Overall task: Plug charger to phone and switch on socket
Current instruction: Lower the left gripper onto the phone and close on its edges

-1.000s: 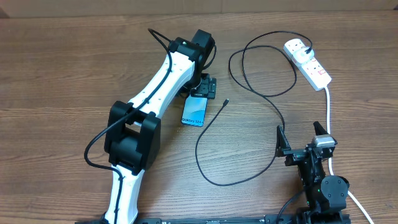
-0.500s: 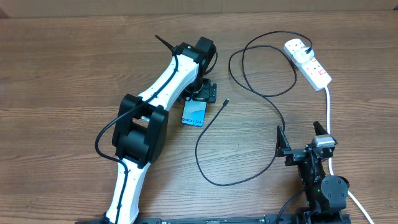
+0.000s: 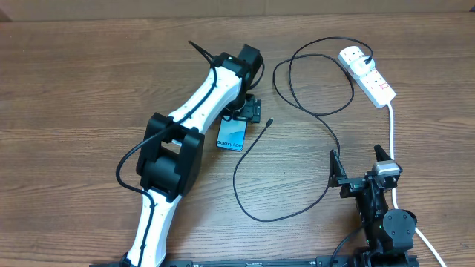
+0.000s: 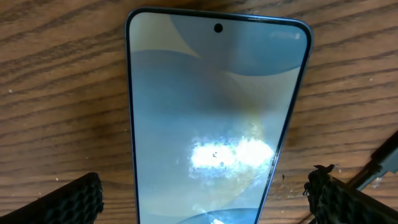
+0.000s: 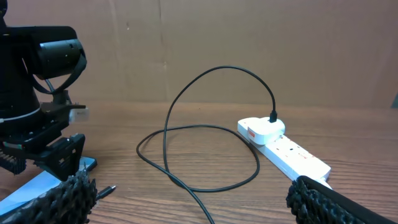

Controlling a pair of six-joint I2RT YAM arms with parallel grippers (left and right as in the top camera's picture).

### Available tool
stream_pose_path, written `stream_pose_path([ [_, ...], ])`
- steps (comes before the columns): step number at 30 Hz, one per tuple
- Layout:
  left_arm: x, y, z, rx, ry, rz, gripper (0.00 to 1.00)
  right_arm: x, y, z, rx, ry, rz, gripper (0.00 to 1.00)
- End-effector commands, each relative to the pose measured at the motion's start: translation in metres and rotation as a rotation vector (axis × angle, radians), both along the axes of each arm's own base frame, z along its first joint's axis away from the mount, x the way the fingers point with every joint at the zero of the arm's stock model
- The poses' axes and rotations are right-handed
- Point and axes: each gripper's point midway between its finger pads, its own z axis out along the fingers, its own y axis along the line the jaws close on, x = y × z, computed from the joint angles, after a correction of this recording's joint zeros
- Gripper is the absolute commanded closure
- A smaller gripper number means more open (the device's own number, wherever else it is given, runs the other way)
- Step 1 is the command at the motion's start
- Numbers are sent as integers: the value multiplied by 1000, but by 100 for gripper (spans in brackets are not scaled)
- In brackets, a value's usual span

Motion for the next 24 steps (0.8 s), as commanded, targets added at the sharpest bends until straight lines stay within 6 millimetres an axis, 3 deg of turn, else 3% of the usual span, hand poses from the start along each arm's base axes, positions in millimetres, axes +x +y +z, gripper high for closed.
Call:
stream_pose_path([
  [1, 7, 2, 2, 41, -38, 14, 0, 0, -2, -1, 0, -7, -10, 0],
  [17, 4, -2, -2, 4, -18, 17, 0, 0, -2, -1, 0, -7, -10, 0],
  [24, -2, 2, -16, 15, -1, -1, 0, 0, -2, -1, 0, -7, -10, 0],
])
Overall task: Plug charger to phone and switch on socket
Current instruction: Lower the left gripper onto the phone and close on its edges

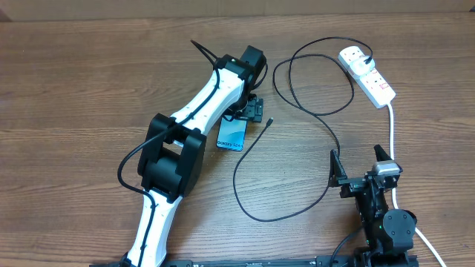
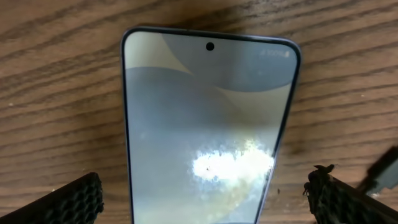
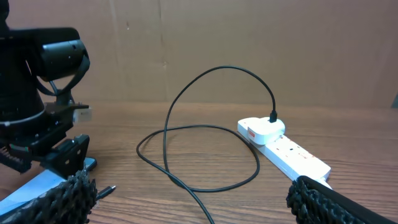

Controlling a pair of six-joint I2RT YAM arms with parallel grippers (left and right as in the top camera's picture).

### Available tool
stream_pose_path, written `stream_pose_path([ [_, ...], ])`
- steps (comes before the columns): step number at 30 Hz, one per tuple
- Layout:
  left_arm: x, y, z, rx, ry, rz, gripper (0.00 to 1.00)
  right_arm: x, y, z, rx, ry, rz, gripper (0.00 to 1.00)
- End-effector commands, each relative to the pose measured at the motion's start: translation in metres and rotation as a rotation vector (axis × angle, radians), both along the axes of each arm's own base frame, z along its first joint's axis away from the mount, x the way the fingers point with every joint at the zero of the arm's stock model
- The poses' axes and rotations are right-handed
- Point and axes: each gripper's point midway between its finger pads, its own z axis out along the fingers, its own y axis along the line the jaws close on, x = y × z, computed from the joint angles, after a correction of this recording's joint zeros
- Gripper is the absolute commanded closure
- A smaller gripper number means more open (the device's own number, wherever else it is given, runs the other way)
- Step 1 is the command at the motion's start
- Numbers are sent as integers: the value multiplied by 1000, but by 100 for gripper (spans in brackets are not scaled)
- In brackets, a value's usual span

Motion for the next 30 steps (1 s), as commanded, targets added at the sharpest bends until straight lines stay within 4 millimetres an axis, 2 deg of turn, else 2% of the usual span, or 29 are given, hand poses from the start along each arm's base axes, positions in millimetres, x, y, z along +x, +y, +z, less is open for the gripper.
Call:
stream_pose_path([
  [1, -8, 5, -13, 9, 37, 0, 0, 0, -2, -1, 0, -7, -10, 0],
  [12, -9, 14, -18, 3, 58, 21, 0, 0, -2, -1, 0, -7, -10, 0],
  [22, -25, 14, -30, -28, 127, -49, 0, 0, -2, -1, 0, -7, -10, 0],
  [30, -27, 9, -33, -25, 122, -63, 0, 0, -2, -1, 0, -7, -10, 0],
])
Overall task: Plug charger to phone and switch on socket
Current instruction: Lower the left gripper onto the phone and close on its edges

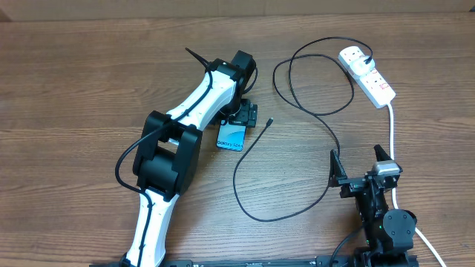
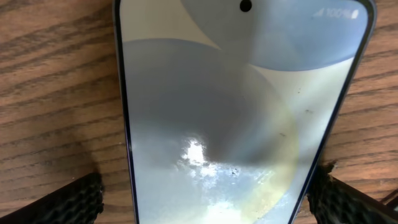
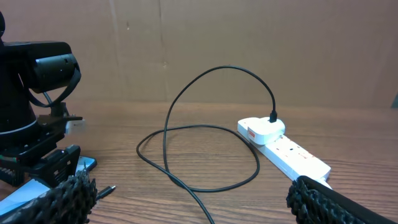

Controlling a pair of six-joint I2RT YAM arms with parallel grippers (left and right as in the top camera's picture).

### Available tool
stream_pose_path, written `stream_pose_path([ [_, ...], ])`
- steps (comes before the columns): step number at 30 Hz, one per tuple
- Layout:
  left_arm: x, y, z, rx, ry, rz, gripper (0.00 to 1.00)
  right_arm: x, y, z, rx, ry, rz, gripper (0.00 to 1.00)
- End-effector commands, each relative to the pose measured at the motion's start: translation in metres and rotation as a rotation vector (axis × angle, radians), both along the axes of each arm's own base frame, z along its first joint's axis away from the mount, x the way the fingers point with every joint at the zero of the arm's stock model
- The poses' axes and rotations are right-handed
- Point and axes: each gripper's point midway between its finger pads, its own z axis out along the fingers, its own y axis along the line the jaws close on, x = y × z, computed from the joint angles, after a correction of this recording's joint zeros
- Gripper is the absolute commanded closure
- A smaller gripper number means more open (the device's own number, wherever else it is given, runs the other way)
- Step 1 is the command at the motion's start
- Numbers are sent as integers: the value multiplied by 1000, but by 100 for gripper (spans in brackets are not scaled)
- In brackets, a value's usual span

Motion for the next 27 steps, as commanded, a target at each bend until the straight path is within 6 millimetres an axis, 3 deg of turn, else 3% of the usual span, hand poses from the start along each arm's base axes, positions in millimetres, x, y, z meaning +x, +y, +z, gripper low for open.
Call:
stream_pose_path([
  [1, -16, -1, -15, 19, 52, -41, 0, 0, -2, -1, 0, -7, -10, 0],
  [9, -21, 0, -15, 22, 74, -43, 2, 0, -2, -1, 0, -6, -10, 0],
  [17, -24, 0, -15, 25, 82, -45, 13, 0, -2, -1, 0, -7, -10, 0],
  [27, -24, 0, -15, 25, 82, -45, 12, 0, -2, -1, 0, -6, -10, 0],
])
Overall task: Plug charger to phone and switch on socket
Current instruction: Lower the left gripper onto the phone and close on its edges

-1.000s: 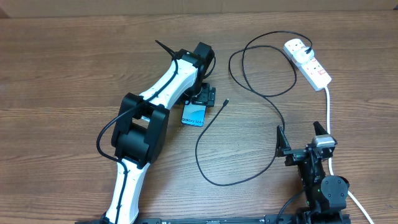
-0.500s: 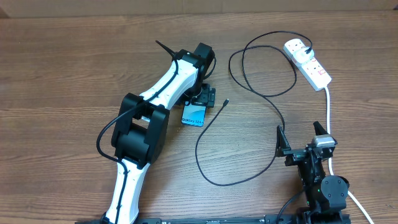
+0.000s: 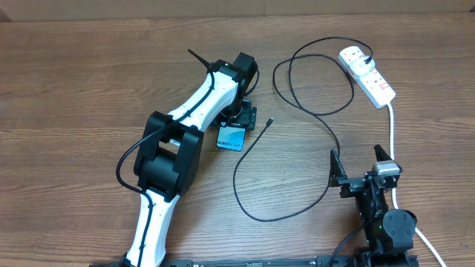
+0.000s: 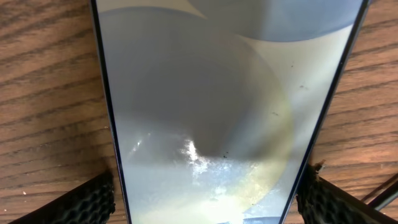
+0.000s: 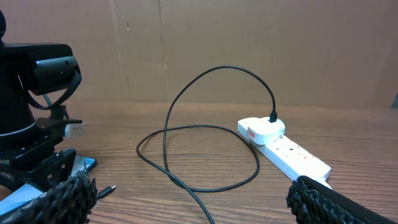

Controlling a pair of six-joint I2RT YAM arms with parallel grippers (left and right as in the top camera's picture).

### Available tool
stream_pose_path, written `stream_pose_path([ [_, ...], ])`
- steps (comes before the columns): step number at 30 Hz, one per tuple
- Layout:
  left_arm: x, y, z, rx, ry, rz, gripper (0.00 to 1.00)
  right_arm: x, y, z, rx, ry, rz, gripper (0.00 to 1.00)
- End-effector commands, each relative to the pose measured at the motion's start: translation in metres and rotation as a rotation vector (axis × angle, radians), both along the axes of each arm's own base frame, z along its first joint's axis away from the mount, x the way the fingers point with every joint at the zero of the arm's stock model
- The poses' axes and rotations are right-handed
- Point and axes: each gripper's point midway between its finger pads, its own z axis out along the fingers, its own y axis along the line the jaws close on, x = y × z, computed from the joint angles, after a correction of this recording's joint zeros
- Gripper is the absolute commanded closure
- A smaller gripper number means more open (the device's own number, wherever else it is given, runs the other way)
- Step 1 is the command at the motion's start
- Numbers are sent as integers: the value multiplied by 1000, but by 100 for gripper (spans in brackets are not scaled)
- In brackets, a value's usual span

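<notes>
The blue phone lies screen-up on the wooden table and fills the left wrist view. My left gripper is down over it, its black pads pressed against both long edges, so it is shut on the phone. The black cable's free plug lies just right of the phone, also in the right wrist view. Its other end is in the white adapter on the power strip. My right gripper stands open and empty near the front right.
The black cable loops across the middle of the table between plug and strip. The strip's white lead runs down past my right arm. A cardboard wall stands behind the table.
My left gripper has come lower over the phone and its pads have closed in onto the phone's two long edges. The right arm, cable and strip have not moved.
My left gripper hung open above the phone with its top edge and camera hole in view. It then sat a little higher, then much closer to the screen. Now its pads clasp the phone's sides. The right gripper has stayed open and still throughout.
</notes>
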Motion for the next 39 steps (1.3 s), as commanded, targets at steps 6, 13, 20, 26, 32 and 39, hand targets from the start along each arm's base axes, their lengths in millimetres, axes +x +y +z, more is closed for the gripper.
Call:
stream_pose_path([
  [6, -16, 3, -15, 22, 55, -32, 14, 0, -2, -1, 0, -7, -10, 0],
  [13, -15, 3, -15, 23, 54, -32, 14, 0, -2, -1, 0, -7, -10, 0],
  [20, -15, 3, -15, 22, 54, -54, 12, 0, -2, -1, 0, -7, -10, 0],
  [26, -13, 3, -15, 22, 46, -54, 23, 0, -2, -1, 0, -7, -10, 0],
  [32, -13, 3, -15, 20, 44, -53, 25, 0, -2, -1, 0, -7, -10, 0],
  [39, -10, 4, -15, 16, 36, -47, 28, 0, -2, -1, 0, -7, -10, 0],
])
